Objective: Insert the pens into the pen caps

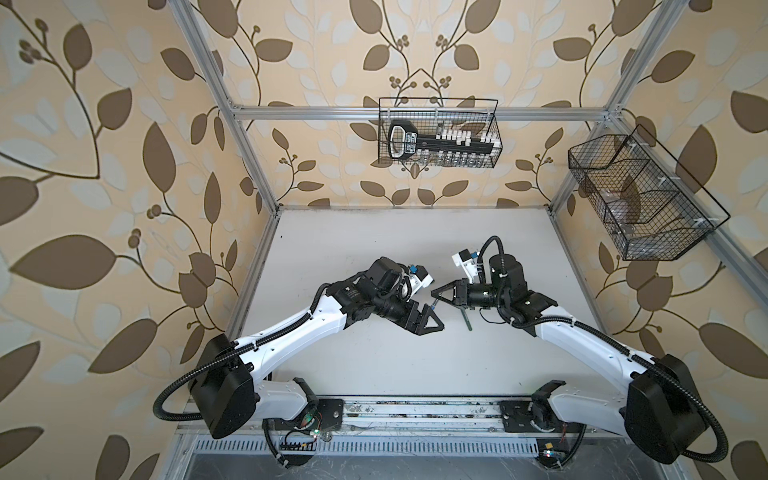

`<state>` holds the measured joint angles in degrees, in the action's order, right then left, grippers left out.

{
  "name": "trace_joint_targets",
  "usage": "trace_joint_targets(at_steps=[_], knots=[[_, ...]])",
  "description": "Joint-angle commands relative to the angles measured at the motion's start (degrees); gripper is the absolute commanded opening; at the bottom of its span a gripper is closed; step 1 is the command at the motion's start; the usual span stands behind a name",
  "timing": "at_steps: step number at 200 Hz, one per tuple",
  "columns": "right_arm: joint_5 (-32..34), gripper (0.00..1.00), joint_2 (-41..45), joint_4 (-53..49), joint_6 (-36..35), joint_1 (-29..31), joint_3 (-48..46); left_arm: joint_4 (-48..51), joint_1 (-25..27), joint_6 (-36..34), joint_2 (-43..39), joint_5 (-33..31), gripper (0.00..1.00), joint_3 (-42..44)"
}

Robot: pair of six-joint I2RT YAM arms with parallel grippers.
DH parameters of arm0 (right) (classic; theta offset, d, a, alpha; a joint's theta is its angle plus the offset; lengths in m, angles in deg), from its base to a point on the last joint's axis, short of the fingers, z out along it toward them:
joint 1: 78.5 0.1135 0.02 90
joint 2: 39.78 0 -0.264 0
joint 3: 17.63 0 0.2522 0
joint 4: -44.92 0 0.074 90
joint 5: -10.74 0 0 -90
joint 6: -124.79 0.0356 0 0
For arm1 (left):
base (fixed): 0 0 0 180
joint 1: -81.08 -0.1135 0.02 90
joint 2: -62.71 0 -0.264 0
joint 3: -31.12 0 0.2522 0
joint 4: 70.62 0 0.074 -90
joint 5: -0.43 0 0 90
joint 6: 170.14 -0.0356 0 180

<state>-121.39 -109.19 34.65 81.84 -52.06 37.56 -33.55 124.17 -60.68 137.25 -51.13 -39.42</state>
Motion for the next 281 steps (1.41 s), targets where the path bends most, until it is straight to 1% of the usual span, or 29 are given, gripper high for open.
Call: trace_joint_targets(at_steps=[1,20,33,48,59,84,101,117,140,185,204,213,234,242,257,262,270,281], knots=[[-1.89,0.0,1.66,-0.08,0.4,-0.33,1.02,3.84,0.06,-4.11,-2.81,-2.7,0.91,-3.17],[-2.43,0.0,1.84,0.19,0.62,-0.45,1.11,4.33,0.06,-4.69,-4.62,-5.55,0.94,-3.35],[-2.86,0.0,1.94,0.91,1.15,-0.4,1.06,3.65,0.06,-4.71,-5.02,-5.83,0.94,-3.12],[-3.26,0.0,1.9,2.49,2.26,-0.42,0.85,2.1,0.06,-4.36,-4.25,-3.66,0.93,-2.69],[-3.37,0.0,1.88,3.79,3.06,-0.38,0.68,1.49,0.06,-3.72,-3.09,-1.99,0.91,-2.79],[-3.66,0.0,1.51,6.14,4.7,-0.42,0.41,-0.18,0.14,-1.69,-0.76,0.22,0.77,-2.99],[-3.8,0.0,1.29,7.8,5.67,-0.42,0.16,-0.23,0.22,-1.35,-0.1,0.54,0.73,-3.08],[-3.91,0.0,1.17,8.42,5.99,-0.42,-0.08,-0.37,0.15,-1.31,-0.1,0.37,0.64,-3.17],[-3.79,0.0,1.23,8.86,6.28,-0.34,-0.47,-0.47,0.15,-1.32,-0.06,0.1,0.56,-3.52],[-3.92,0.0,1.22,9.09,6.22,-0.35,-0.88,-1.23,0.15,-0.96,-0.1,-0.84,0.33,-3.43],[-3.84,0.0,1.29,8.9,6.02,-0.41,-0.99,-1.27,0.15,-0.92,-0.18,-0.95,0.28,-3.43],[-3.68,0.0,1.3,8.86,5.95,-0.41,-1.09,-1.32,0.15,-0.8,-0.27,-1.33,0.22,-3.36],[-2.93,0.0,1.68,8.26,5.57,-0.42,-0.83,-1.34,0.15,-0.61,-0.69,-2.11,0.2,-3.17],[-2.07,0.06,2.04,7.38,4.98,-0.42,-0.55,-1.39,0.17,-0.43,-0.86,-2.5,0.19,-3.09],[0.09,0.13,3.07,3.72,2.83,-0.42,0.65,-1.4,0.15,-0.14,-1.41,-3.62,0.17,-2.49],[0.83,0.19,3.45,2.28,1.95,-0.42,1.22,-1.36,0.15,0.02,-1.62,-4.13,0.16,-2.3],[2.56,0.32,4.06,-0.69,0.27,-0.42,2.5,-1.34,0.15,0.32,-1.97,-5.23,0.15,-1.84],[4.77,0.38,5.02,-4.25,-1.48,-0.42,4.0,-1.33,0.15,0.72,-2.49,-6.21,0.13,-1.08]])
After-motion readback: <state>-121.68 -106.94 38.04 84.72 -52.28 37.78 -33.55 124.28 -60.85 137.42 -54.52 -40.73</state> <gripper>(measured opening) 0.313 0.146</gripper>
